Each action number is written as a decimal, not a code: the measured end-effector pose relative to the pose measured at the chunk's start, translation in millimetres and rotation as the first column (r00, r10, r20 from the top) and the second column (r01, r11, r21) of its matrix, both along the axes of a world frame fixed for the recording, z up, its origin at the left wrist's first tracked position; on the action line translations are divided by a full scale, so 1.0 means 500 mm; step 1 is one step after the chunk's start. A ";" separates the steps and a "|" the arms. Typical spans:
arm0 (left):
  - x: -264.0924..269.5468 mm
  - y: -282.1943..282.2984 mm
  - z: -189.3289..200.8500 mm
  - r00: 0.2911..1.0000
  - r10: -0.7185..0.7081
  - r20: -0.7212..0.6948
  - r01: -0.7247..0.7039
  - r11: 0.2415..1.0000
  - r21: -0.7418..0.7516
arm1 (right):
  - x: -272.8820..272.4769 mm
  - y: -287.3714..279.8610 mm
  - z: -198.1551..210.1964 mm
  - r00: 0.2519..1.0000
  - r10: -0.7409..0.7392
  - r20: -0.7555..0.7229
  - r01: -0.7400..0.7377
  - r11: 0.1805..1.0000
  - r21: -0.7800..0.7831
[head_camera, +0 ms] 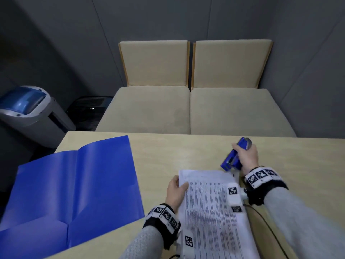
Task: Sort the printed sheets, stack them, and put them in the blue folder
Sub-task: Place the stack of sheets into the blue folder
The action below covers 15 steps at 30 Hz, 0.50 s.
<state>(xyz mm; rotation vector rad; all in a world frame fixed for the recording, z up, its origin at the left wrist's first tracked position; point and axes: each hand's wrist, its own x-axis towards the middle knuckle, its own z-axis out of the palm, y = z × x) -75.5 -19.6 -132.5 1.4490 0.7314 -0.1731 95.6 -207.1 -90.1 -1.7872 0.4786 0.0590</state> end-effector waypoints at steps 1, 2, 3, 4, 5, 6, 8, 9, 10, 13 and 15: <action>-0.007 -0.003 0.006 1.000 -0.009 -0.007 0.008 1.000 -0.016 | -0.012 -0.046 -0.005 0.997 0.058 -0.047 -0.067 0.972 -0.224; -0.014 -0.006 0.012 1.000 -0.018 -0.020 0.018 1.000 -0.017 | -0.029 -0.092 -0.014 0.989 0.106 -0.098 -0.138 0.894 -0.426; -0.018 -0.008 0.016 0.999 -0.025 -0.025 0.025 1.000 -0.003 | -0.051 -0.137 -0.025 0.978 0.145 -0.152 -0.206 0.801 -0.562; -0.023 -0.009 0.021 1.000 -0.026 -0.009 0.026 1.000 0.013 | -0.078 -0.176 -0.036 0.965 0.170 -0.202 -0.261 0.737 -0.624; -0.028 -0.010 0.028 1.000 -0.027 0.011 0.027 0.999 0.023 | -0.107 -0.209 -0.042 0.948 0.190 -0.254 -0.313 0.688 -0.655; -0.032 -0.010 0.035 0.999 -0.020 0.027 0.019 1.000 0.023 | -0.132 -0.234 -0.053 0.931 0.202 -0.304 -0.362 0.631 -0.687; -0.040 -0.006 0.047 1.000 0.006 0.031 -0.006 1.000 0.008 | -0.175 -0.254 -0.053 0.905 0.187 -0.383 -0.425 0.461 -0.779; -0.044 -0.004 0.050 0.999 0.012 0.048 -0.011 1.000 -0.012 | -0.188 -0.251 -0.047 0.908 0.187 -0.376 -0.420 0.377 -0.826; -0.045 0.002 0.049 0.998 0.024 0.066 -0.022 0.999 -0.033 | -0.198 -0.240 -0.036 0.920 0.236 -0.313 -0.383 0.374 -0.844; -0.033 0.037 -0.003 0.994 0.058 0.090 -0.048 0.993 -0.105 | -0.225 -0.174 0.008 0.862 0.482 -0.157 -0.490 0.712 -0.503; -0.030 0.050 0.044 0.987 0.082 0.141 -0.059 0.986 -0.157 | -0.256 -0.120 0.031 0.771 0.599 -0.214 -0.624 0.779 -0.067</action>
